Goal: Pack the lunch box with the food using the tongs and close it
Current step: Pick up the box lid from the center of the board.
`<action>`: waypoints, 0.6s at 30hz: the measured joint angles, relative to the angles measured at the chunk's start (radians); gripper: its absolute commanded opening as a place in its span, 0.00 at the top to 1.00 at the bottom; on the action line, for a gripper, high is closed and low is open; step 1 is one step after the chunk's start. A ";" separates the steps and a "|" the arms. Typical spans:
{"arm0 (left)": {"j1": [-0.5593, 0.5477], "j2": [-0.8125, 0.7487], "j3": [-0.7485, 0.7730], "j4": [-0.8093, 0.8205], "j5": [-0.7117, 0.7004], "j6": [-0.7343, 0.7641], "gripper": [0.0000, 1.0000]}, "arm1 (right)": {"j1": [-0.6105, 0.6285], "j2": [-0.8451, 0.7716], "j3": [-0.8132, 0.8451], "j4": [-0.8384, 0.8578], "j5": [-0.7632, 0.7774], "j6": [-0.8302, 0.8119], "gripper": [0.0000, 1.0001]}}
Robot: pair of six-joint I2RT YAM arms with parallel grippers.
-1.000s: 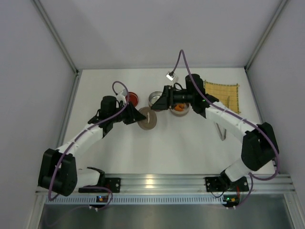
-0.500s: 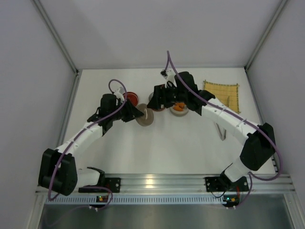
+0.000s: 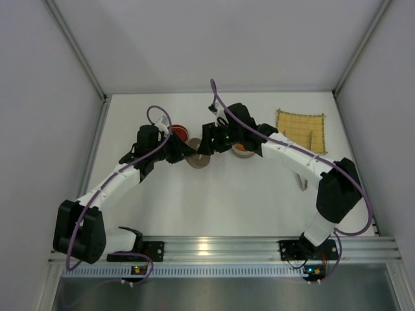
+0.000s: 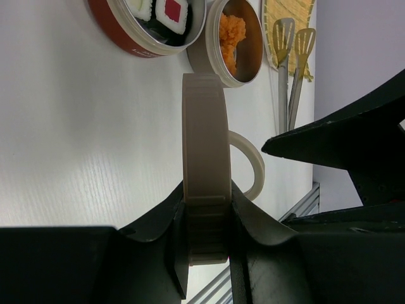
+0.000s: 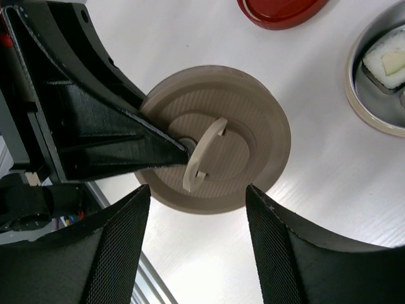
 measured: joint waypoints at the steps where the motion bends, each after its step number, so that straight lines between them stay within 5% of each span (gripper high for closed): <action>1: 0.000 0.000 0.000 0.000 0.000 -0.001 1.00 | 0.004 0.012 0.009 -0.002 0.000 0.000 0.40; 14: 0.001 0.000 0.000 0.015 0.004 -0.016 1.00 | 0.008 0.115 0.061 -0.010 -0.005 0.001 0.71; 18: 0.001 0.000 0.000 0.019 0.008 -0.018 1.00 | 0.008 0.122 0.062 -0.011 -0.012 0.001 0.73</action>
